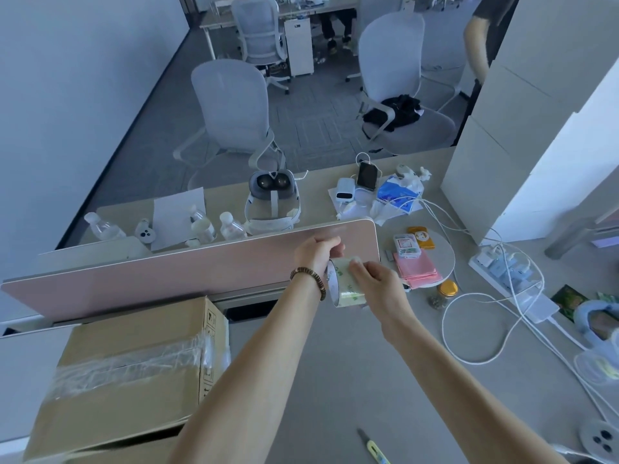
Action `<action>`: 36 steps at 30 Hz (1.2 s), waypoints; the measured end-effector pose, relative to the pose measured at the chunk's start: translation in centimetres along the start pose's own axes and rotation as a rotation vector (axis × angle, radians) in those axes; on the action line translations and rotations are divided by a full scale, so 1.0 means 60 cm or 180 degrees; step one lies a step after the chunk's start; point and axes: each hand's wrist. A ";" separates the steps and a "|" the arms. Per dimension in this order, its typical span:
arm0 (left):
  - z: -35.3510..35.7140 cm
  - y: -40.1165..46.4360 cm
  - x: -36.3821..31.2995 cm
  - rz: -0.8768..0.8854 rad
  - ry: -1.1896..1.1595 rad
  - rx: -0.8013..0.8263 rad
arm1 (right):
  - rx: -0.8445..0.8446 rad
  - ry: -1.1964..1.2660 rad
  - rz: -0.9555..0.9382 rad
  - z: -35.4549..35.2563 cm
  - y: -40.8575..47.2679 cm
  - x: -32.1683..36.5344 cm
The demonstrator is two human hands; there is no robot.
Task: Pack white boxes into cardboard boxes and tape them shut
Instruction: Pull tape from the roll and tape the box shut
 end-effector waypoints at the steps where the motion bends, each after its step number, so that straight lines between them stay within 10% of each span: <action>1: -0.002 -0.007 -0.004 -0.0035 -0.0026 0.0065 | 0.0023 0.0012 -0.0025 -0.003 -0.009 -0.001; 16: -0.196 -0.136 0.005 0.0312 0.0127 0.0513 | 0.0477 -0.0194 -0.0089 0.024 -0.156 -0.035; 36: -0.736 -0.354 0.025 0.0453 0.1306 -0.0032 | 0.1025 -0.1308 -0.0384 0.393 -0.434 -0.110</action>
Point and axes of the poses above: each hand's wrist, its own y-axis towards the middle knuckle, its own z-axis out of the palm, x = y × z, and after that the axes turned 11 degrees about z, right-handed
